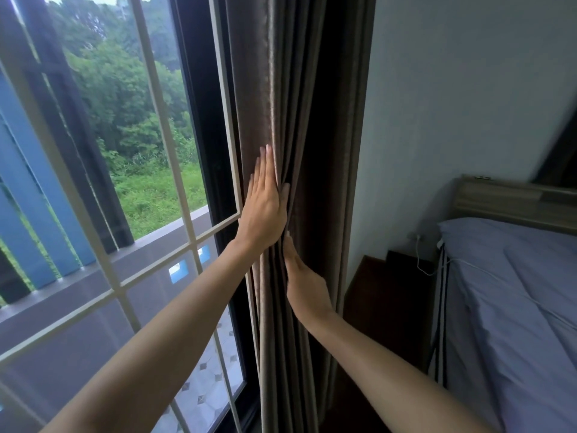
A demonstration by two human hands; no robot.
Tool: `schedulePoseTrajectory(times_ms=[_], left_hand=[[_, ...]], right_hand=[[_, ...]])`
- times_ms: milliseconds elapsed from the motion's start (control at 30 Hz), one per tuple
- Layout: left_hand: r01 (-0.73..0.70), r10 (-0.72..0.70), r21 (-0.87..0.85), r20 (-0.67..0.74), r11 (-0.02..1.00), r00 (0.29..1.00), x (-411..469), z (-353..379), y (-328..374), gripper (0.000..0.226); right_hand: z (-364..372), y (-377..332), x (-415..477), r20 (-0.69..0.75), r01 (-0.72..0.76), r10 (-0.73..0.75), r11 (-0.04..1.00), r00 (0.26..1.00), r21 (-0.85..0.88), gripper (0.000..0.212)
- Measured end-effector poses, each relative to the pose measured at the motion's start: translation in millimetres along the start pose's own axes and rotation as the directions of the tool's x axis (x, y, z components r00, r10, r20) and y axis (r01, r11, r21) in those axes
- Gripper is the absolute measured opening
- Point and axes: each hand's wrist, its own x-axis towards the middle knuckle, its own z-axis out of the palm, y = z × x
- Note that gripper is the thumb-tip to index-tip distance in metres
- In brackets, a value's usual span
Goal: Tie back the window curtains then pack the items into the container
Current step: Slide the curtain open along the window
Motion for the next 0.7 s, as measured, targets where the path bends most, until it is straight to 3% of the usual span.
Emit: schedulePoseTrajectory(times_ms=[200, 300, 500, 567, 633, 700], left_hand=[[0.040, -0.040, 0.076, 0.004, 0.996, 0.999, -0.6, -2.3, 7.7, 0.094], [0.054, -0.058, 0.093, 0.040, 0.994, 0.998, -0.7, 2.1, 7.0, 0.081], [0.054, -0.067, 0.162, 0.077, 0.985, 0.995, 3.2, 1.8, 2.6, 0.089], [0.037, -0.054, 0.193, 0.082, 0.981, 0.995, 4.3, 1.5, -1.5, 0.087], [0.031, -0.050, 0.209, 0.091, 0.977, 0.995, 4.8, 1.8, -3.6, 0.084], [0.024, -0.046, 0.217, 0.093, 0.976, 0.995, 5.2, 2.5, -4.6, 0.080]], right_hand=[[15.6, -12.8, -4.7, -0.061, 0.013, -0.018, 0.997, 0.998, -0.075, 0.086], [26.1, -12.4, -9.6, -0.096, 0.022, -0.031, 0.996, 0.995, -0.090, 0.083], [28.3, -6.4, -12.2, -0.073, 0.086, -0.080, 0.993, 0.994, 0.080, 0.073], [15.5, 2.5, -2.4, -0.207, 0.100, -0.080, 0.991, 0.975, 0.088, 0.055], [-1.7, 17.5, 14.8, -0.426, 0.101, -0.052, 0.991, 0.903, 0.093, 0.040], [-24.4, 31.7, 38.9, -0.555, 0.052, 0.024, 0.991, 0.832, 0.121, 0.038]])
